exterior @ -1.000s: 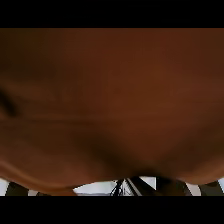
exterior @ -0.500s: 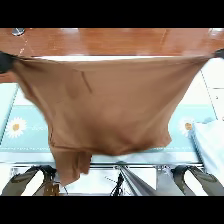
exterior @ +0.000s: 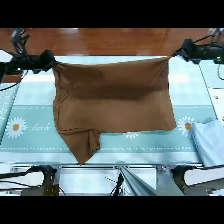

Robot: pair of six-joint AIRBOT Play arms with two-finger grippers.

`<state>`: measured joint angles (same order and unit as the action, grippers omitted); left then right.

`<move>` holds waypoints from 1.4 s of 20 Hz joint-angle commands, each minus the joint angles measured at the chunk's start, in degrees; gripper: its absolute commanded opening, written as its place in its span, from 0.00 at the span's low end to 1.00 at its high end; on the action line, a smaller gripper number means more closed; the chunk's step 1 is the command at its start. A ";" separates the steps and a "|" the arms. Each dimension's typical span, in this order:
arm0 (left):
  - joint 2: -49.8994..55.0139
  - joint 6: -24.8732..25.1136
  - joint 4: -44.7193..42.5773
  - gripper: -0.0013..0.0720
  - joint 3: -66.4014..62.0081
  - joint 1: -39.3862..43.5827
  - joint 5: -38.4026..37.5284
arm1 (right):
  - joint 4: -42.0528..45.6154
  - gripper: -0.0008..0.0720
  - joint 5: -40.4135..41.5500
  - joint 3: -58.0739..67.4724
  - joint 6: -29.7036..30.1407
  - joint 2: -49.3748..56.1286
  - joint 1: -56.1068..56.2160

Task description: Fold the shirts.

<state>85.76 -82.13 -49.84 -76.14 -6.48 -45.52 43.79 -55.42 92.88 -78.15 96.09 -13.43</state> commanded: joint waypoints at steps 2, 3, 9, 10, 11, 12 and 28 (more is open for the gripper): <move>5.57 -0.04 2.29 0.04 -1.49 0.31 -4.20 | -2.99 0.04 -1.70 5.31 -2.05 9.18 0.50; 5.44 0.46 2.32 0.04 -1.53 0.09 -4.68 | -2.54 0.04 -2.51 5.33 -2.03 9.20 0.48; 1.55 9.07 3.13 0.04 -1.46 -5.05 -20.92 | 1.09 0.04 -21.86 8.28 0.13 7.89 -3.45; 1.84 8.83 0.04 0.04 -1.33 -5.53 -25.24 | 4.63 0.04 -26.25 8.28 -0.42 7.91 -3.54; 2.23 7.63 -3.56 0.04 -1.03 -5.75 -28.13 | 9.79 0.04 -29.09 7.85 -0.96 7.89 -3.50; 2.69 6.03 -6.84 0.04 -0.22 -5.75 -30.38 | 13.97 0.04 -30.45 6.64 -2.43 7.89 -3.23; -3.45 5.46 -6.78 0.98 7.30 -11.89 -35.60 | 12.31 0.87 -26.84 -5.38 -2.84 -2.58 -5.51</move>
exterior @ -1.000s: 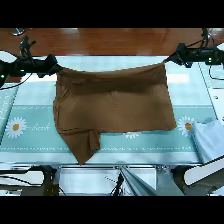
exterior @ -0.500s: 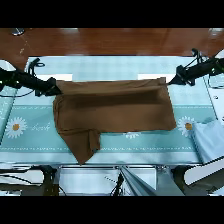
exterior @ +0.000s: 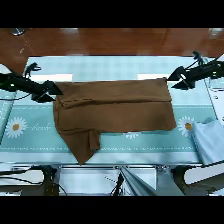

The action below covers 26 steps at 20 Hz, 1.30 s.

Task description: Fold the shirts.

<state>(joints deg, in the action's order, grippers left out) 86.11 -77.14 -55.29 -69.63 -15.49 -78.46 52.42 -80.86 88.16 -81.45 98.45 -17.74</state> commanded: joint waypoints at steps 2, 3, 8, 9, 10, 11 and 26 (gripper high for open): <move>-9.09 3.17 -1.51 0.98 4.96 -6.14 -2.51 | 3.78 0.87 -0.72 -5.16 4.52 -11.39 -2.23; -11.89 4.11 -1.53 0.98 8.15 -7.98 -2.16 | 2.95 0.87 0.90 -9.20 5.81 -15.21 -2.69; -24.65 2.89 -1.49 0.98 29.29 -16.85 2.40 | -6.56 0.87 12.20 -34.18 9.16 -33.55 -2.86; -26.29 1.55 -1.49 0.98 33.53 -18.03 3.52 | -8.52 0.87 13.07 -37.94 9.88 -35.80 -2.86; -27.15 1.46 -1.46 0.98 36.59 -18.60 4.17 | -10.14 0.87 13.49 -41.22 10.32 -37.66 -2.86; -27.56 1.49 -1.46 0.98 39.10 -18.84 4.55 | -11.23 0.87 13.40 -43.67 10.86 -38.88 -2.86; -27.19 12.52 11.69 0.97 50.88 -18.75 8.81 | -12.74 0.87 12.59 -51.98 12.74 -41.18 -2.86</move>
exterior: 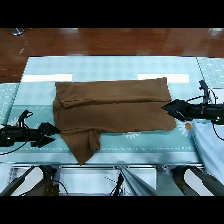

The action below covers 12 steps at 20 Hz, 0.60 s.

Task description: Fold the shirts.

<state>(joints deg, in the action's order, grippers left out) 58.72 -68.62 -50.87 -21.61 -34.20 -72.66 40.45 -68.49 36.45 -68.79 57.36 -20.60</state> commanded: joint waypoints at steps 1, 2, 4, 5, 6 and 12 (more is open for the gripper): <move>0.55 4.70 7.21 0.98 3.91 -0.07 3.89 | -1.44 0.87 0.22 -0.26 0.09 -0.09 0.00; 0.92 6.08 7.19 0.97 5.01 -0.07 4.42 | -2.21 0.87 0.22 -0.26 0.09 -0.09 0.00; 1.66 6.40 8.20 0.97 5.73 -0.07 4.96 | -3.48 0.87 0.48 -0.26 0.09 -0.09 0.00; 1.81 7.67 9.25 0.97 5.73 -0.07 4.46 | -4.07 0.87 0.85 -0.26 0.09 -0.09 0.00; 1.84 9.18 10.29 0.97 5.75 0.00 3.41 | -4.42 0.87 1.53 -0.24 0.09 -0.09 -0.02; 4.68 10.51 10.62 0.97 5.81 11.26 5.40 | -0.83 0.87 7.08 -0.20 -3.34 -0.09 -7.85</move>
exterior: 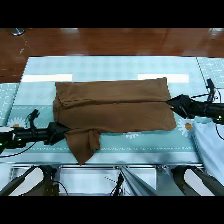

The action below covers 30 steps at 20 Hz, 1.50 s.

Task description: Fold the shirts.

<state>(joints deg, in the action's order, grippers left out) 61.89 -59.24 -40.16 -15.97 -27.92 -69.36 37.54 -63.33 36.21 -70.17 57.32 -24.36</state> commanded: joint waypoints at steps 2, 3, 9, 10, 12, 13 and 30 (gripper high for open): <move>2.38 1.22 -0.11 0.48 0.17 7.72 2.38 | 8.00 0.87 -0.44 0.04 -2.75 -0.04 -9.09; 2.36 1.81 -0.11 0.08 0.17 8.07 1.84 | 13.00 0.87 -2.12 0.04 -3.39 -0.04 -11.47; 2.34 2.01 -0.09 0.04 -0.02 7.76 1.27 | 25.66 0.87 -5.99 -4.02 -10.60 0.02 -11.61; 2.34 1.99 -0.09 0.04 -0.02 7.78 1.27 | 26.03 0.87 -5.66 -4.44 -10.60 0.15 -9.73; 2.34 1.99 -0.07 0.04 -0.04 7.78 1.33 | 24.37 0.87 -5.14 -4.42 -10.01 1.55 -6.47; 2.34 1.99 -0.07 0.04 -0.04 7.76 1.33 | 23.96 0.87 -4.55 -4.42 -9.75 2.84 -5.25; 2.34 2.05 1.38 0.04 -5.60 4.57 -2.40 | 10.73 0.04 -3.61 2.78 3.56 13.88 -4.02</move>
<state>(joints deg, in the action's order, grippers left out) 64.25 -57.23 -39.62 -18.31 -21.37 -69.21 47.77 -64.03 35.00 -68.20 70.89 -28.42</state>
